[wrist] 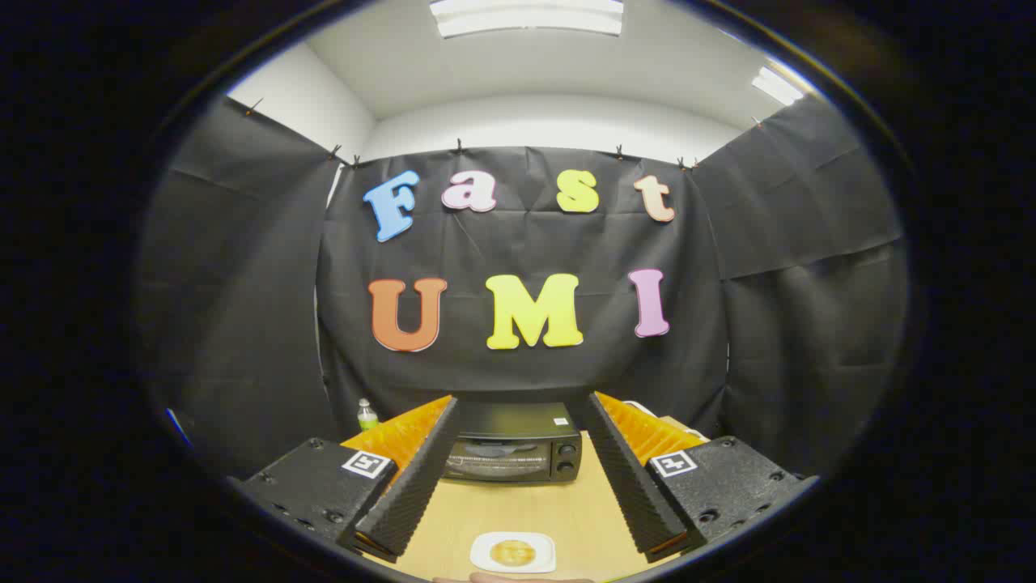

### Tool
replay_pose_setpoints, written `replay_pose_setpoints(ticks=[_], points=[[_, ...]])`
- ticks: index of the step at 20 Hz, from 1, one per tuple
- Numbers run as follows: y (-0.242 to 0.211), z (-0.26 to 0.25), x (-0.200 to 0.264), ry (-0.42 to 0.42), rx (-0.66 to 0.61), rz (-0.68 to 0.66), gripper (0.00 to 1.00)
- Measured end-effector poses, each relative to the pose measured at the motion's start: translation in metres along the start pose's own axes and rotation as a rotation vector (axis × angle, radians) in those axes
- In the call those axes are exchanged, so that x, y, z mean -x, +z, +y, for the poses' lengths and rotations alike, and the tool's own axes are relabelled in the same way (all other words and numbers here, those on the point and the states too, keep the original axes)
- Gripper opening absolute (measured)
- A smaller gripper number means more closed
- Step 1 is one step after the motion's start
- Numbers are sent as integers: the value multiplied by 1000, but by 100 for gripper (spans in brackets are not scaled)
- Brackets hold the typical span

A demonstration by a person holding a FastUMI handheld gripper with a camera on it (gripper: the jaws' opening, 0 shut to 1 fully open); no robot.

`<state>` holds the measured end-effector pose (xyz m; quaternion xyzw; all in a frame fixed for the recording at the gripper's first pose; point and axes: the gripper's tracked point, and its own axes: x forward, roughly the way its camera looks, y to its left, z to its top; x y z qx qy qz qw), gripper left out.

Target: Open the toaster oven, put the food inside, and close the toaster oven door.

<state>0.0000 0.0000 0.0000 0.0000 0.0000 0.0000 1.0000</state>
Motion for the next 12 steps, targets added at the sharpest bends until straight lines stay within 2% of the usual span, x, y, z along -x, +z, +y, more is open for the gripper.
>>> replay_pose_setpoints(ticks=[6,12], points=[[15,-2,19,9,-7,-45,100],[8,-2,20,3,-3,-37,100]])
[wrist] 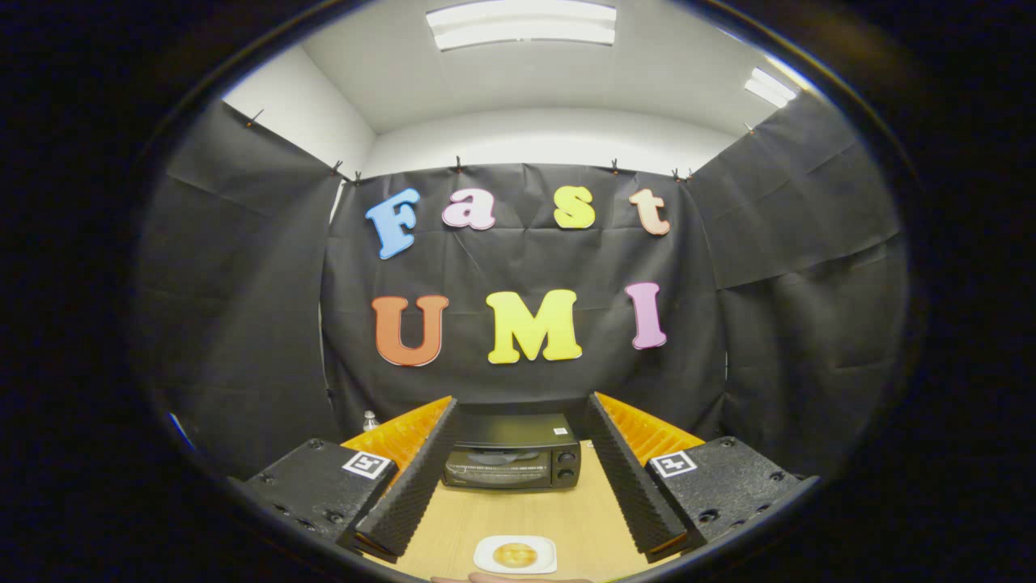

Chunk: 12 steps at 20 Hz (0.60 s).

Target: Open the toaster oven, put the food inside, and close the toaster oven door.

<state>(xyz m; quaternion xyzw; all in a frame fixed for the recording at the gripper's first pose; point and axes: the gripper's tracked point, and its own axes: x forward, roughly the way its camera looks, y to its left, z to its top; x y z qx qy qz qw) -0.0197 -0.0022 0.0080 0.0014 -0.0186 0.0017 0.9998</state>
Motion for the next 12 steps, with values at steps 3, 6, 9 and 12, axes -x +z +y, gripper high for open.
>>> replay_pose_setpoints(ticks=[3,6,9,12], points=[[-5,-2,-5,-7,2,5,100],[-16,0,-11,-8,11,15,100],[-30,0,-23,-10,17,27,100],[-48,2,-41,-8,18,44,100]])
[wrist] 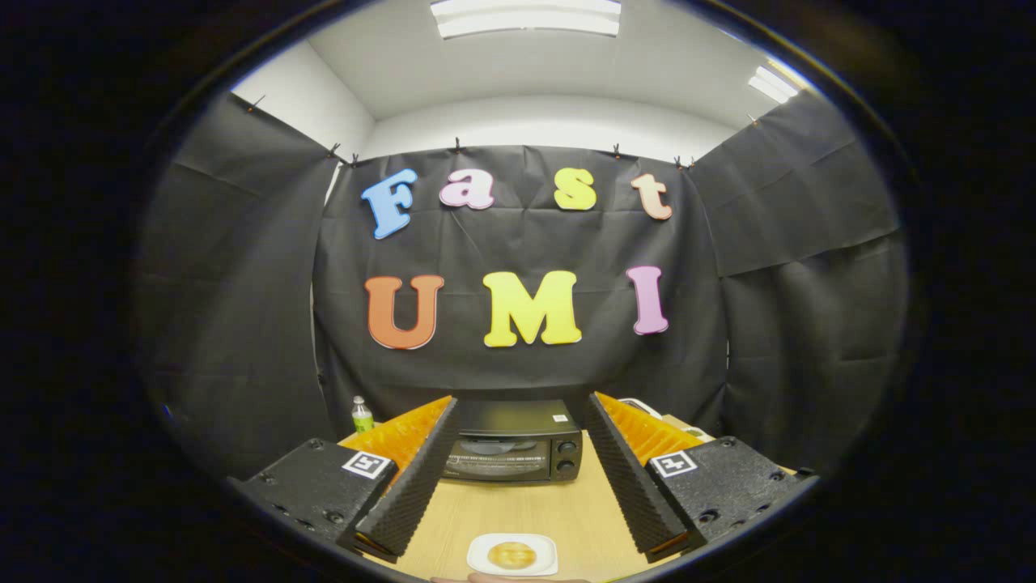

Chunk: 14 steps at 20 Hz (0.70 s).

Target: Open the toaster oven, put the food inside, and close the toaster oven door.

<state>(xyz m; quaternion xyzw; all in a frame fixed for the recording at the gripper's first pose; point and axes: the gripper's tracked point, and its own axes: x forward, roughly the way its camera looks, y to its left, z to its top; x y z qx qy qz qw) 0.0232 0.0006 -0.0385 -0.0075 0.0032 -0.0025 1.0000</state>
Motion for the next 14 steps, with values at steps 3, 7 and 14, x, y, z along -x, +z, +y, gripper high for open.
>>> replay_pose_setpoints(ticks=[3,7,14], points=[[-18,4,-23,9,-6,8,100],[-39,7,-57,7,14,13,100],[-85,13,-138,-11,6,38,100]])
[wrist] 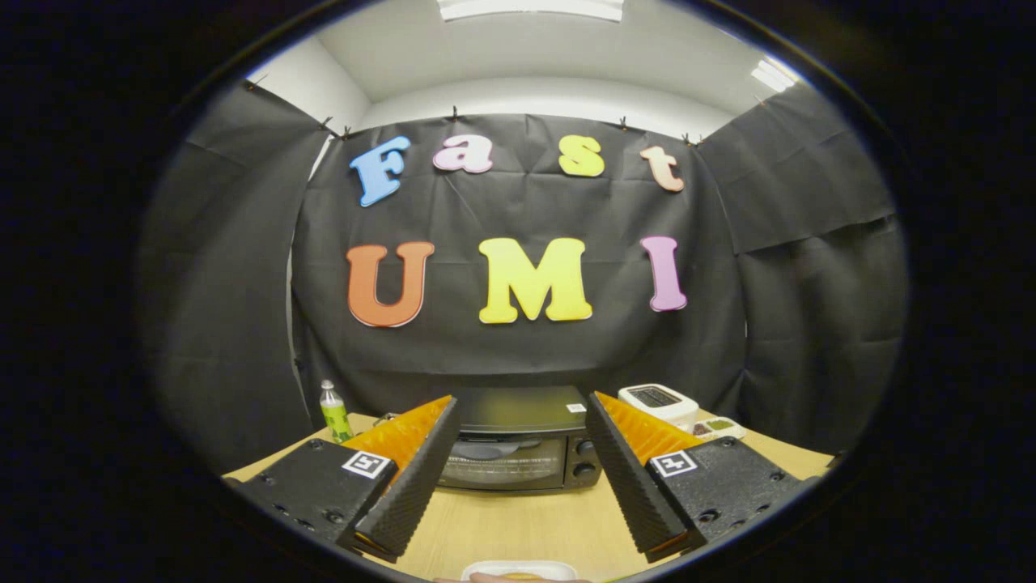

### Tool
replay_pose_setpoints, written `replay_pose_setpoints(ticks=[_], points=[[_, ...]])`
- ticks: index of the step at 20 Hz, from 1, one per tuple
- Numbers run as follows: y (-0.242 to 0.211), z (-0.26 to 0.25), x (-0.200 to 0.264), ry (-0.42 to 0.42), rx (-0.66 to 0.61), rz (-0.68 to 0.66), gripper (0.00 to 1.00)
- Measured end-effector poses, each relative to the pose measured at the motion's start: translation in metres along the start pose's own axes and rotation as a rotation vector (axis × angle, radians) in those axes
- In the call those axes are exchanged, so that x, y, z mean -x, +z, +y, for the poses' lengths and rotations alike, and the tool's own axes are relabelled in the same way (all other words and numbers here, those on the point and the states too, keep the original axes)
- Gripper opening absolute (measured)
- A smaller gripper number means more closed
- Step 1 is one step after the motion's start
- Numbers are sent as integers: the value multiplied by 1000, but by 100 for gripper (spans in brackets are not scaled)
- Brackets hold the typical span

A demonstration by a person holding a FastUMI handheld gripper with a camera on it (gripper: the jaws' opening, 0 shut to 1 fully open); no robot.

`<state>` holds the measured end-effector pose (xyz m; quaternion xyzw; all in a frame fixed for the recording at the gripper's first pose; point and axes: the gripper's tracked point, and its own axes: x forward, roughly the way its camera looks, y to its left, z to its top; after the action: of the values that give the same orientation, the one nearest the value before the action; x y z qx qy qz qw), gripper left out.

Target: Open the toaster oven, put the food inside, and close the toaster oven door.

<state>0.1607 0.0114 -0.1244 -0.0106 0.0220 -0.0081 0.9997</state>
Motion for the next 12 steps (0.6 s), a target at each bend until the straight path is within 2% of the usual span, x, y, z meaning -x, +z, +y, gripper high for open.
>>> replay_pose_setpoints(ticks=[4,9,12], points=[[-28,10,-48,11,1,50,100],[-55,25,-100,6,71,72,100],[-81,34,-125,17,61,142,100]])
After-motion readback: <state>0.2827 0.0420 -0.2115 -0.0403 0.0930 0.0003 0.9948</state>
